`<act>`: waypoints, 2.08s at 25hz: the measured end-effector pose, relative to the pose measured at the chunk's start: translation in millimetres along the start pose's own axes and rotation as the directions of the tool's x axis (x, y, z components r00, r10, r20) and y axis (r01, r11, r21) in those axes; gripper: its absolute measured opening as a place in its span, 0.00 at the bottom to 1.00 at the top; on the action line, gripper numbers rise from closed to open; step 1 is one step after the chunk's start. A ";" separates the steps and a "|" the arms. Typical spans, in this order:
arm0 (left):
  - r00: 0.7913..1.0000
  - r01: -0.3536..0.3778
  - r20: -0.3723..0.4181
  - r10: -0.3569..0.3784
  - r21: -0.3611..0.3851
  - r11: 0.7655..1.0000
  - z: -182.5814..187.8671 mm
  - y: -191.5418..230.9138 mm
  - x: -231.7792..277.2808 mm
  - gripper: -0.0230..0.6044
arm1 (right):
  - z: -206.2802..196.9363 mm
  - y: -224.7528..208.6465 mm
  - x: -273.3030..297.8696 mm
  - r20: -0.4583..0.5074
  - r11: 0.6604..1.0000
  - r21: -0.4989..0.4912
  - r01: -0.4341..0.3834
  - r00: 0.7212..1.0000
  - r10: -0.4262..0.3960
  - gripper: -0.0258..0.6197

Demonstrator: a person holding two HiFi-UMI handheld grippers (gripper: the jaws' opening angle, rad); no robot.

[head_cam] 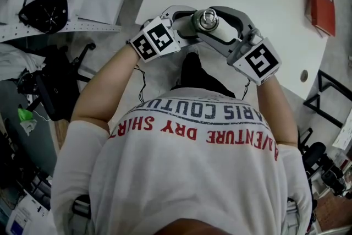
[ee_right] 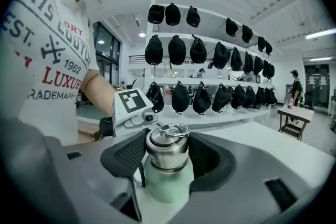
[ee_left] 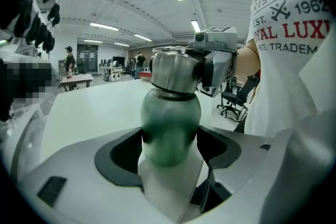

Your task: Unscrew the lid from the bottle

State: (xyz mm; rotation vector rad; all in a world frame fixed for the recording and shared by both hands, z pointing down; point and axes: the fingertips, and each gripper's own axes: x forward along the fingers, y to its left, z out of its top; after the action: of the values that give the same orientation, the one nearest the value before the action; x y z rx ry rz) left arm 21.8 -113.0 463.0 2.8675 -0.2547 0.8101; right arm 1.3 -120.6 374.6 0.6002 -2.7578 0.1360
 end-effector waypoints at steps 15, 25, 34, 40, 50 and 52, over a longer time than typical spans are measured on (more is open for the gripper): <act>0.956 0.275 -0.149 -0.252 0.162 0.948 -4.6 0.5 -2.0 0.58 | 1.7 5.6 3.5 -0.068 0.961 -0.079 -0.264 0.964 0.259 0.44; 0.959 0.258 -0.139 -0.245 0.085 0.962 -4.6 0.3 -2.1 0.58 | 5.3 3.5 0.1 -0.046 0.962 -0.041 -0.271 0.962 0.269 0.44; 0.991 0.121 -0.058 -0.120 0.014 0.993 1.8 4.5 -27.4 0.58 | 31.0 0.0 -20.0 0.090 0.984 0.079 -0.162 0.984 0.154 0.44; 0.999 0.000 0.052 0.002 -0.051 0.999 30.9 -0.8 -63.9 0.58 | 49.0 -15.0 -58.1 0.229 0.980 0.197 0.018 0.971 -0.064 0.44; 0.909 -0.198 0.302 0.288 -0.294 0.935 106.5 -34.4 -133.9 0.17 | 77.5 27.4 -107.8 0.252 0.955 0.226 0.191 0.936 -0.247 0.44; 0.888 -0.210 0.327 0.322 -0.333 0.919 118.7 -43.3 -145.6 0.13 | 82.8 36.7 -113.6 0.245 0.952 0.219 0.212 0.933 -0.264 0.44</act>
State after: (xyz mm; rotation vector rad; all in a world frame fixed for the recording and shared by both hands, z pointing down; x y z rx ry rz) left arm -31.9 -75.7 281.7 2.7102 -0.7658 0.2138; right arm 60.4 -56.1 258.7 1.0758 -2.9220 0.2814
